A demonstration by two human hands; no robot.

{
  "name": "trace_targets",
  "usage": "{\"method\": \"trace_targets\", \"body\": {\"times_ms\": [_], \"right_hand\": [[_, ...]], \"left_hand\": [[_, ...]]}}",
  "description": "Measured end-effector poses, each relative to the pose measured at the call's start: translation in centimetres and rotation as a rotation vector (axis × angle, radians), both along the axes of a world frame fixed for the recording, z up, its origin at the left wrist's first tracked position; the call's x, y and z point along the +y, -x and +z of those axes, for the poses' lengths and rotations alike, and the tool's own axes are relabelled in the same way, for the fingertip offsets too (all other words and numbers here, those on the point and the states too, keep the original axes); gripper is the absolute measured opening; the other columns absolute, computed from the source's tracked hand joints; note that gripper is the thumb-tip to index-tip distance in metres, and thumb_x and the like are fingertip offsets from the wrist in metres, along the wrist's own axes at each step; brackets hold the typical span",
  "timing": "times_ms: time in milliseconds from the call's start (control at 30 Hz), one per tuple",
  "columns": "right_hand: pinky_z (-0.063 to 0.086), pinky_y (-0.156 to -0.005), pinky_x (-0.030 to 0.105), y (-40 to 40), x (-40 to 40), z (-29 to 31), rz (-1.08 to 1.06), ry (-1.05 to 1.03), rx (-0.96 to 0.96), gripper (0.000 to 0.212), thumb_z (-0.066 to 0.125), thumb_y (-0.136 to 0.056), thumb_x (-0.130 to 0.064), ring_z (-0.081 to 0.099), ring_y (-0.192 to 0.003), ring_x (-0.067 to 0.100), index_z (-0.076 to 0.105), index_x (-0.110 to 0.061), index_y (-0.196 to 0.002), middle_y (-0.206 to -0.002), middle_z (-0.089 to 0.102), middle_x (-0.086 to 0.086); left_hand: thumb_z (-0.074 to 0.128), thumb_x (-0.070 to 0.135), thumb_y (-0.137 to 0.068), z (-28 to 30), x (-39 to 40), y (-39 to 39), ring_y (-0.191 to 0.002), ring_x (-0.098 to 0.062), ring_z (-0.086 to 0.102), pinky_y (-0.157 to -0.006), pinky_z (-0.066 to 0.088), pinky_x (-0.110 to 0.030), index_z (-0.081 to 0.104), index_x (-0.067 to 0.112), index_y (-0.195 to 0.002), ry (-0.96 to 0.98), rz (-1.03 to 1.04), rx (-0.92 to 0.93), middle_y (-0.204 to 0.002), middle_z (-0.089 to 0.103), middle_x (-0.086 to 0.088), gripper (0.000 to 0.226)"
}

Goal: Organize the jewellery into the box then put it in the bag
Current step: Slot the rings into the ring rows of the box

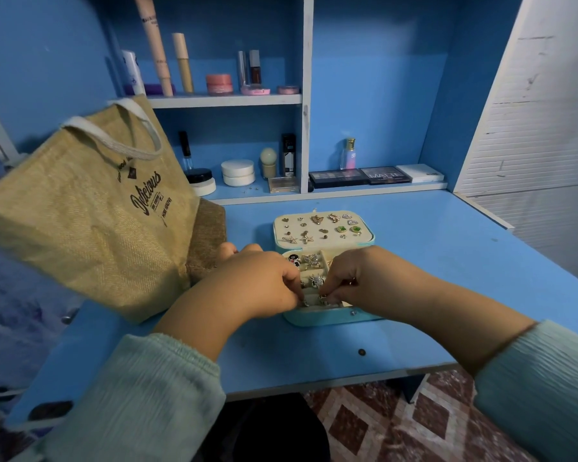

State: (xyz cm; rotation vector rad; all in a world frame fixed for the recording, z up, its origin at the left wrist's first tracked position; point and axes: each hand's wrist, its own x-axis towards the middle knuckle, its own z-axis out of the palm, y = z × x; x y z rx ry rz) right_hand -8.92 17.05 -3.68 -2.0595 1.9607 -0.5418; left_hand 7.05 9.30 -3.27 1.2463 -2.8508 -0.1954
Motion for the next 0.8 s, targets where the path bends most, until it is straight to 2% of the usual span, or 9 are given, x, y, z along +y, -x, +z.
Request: {"method": "trace_targets", "body": {"times_ms": [100,167,300,467,533,633,733,800], "right_hand": [[0.052,-0.077,0.031,-0.3,-0.3,0.1,-0.027,-0.071,-0.020,0.014,0.069,-0.081,-0.016,0.063,-0.082,0.017,0.075,-0.026,-0.089,-0.079,0.059,-0.015],[0.053,-0.079,0.036,-0.6,-0.4,0.3,-0.021,-0.116,-0.005,0.015,0.068,-0.082,-0.016,0.064,-0.084,0.021,0.074,-0.027,-0.089,-0.084,0.063,-0.010],[0.052,-0.079,0.032,-0.9,-0.7,0.7,-0.015,-0.181,0.033,0.014,0.066,-0.084,-0.016,0.063,-0.087,0.021,0.073,-0.026,-0.091,-0.079,0.056,-0.013],[0.052,-0.080,0.030,-1.2,-0.7,1.1,-0.001,-0.208,0.088,0.016,0.062,-0.086,-0.016,0.063,-0.089,0.020,0.071,-0.027,-0.094,-0.090,0.060,-0.008],[0.053,-0.080,0.034,-1.0,-0.5,1.1,0.007,-0.182,0.090,0.018,0.061,-0.085,-0.015,0.064,-0.086,0.019,0.069,-0.029,-0.092,-0.093,0.063,-0.008],[0.052,-0.080,0.033,-0.5,-0.3,0.9,0.008,-0.134,0.062,0.015,0.066,-0.082,-0.016,0.062,-0.084,0.013,0.071,-0.030,-0.086,-0.082,0.061,-0.015],[0.050,-0.082,0.032,-0.4,-0.2,1.0,0.039,-0.105,0.083,0.013,0.068,-0.083,-0.017,0.059,-0.086,0.011,0.074,-0.026,-0.090,-0.078,0.057,-0.018],[0.049,-0.083,0.032,-0.3,-0.3,1.2,0.071,-0.107,0.099,0.014,0.066,-0.084,-0.017,0.057,-0.087,0.011,0.074,-0.024,-0.093,-0.078,0.053,-0.019]], "left_hand": [[0.056,0.049,-0.085,0.1,-0.1,0.1,-0.104,-0.011,0.035,-0.081,0.014,-0.035,0.060,0.040,-0.071,0.030,-0.004,-0.040,-0.099,0.058,0.015,0.018],[0.054,0.052,-0.086,0.1,0.0,0.0,-0.104,-0.011,0.035,-0.080,0.014,-0.036,0.063,0.041,-0.078,0.059,-0.016,-0.053,-0.099,0.057,0.014,0.016],[0.052,0.054,-0.087,-0.1,0.2,-0.2,-0.104,-0.012,0.035,-0.078,0.013,-0.035,0.065,0.042,-0.085,0.095,-0.028,-0.043,-0.100,0.057,0.013,0.018],[0.049,0.054,-0.089,-0.3,0.6,-0.5,-0.104,-0.013,0.038,-0.074,0.012,-0.035,0.066,0.044,-0.101,0.193,-0.051,-0.014,-0.099,0.058,0.013,0.023],[0.050,0.054,-0.089,-0.5,0.9,-0.7,-0.105,-0.011,0.040,-0.073,0.010,-0.034,0.064,0.043,-0.100,0.224,-0.051,0.041,-0.100,0.059,0.015,0.021],[0.051,0.053,-0.089,-0.7,1.2,-1.0,-0.105,-0.009,0.042,-0.069,0.007,-0.033,0.061,0.044,-0.095,0.223,-0.050,0.102,-0.100,0.060,0.018,0.015],[0.051,0.052,-0.089,-0.5,1.3,-1.0,-0.105,-0.009,0.041,-0.066,0.006,-0.032,0.062,0.044,-0.095,0.218,-0.055,0.085,-0.100,0.059,0.018,0.015],[0.052,0.053,-0.088,-0.4,1.2,-0.9,-0.107,-0.010,0.041,-0.070,0.007,-0.033,0.064,0.044,-0.096,0.211,-0.056,0.063,-0.101,0.057,0.017,0.017]]}}
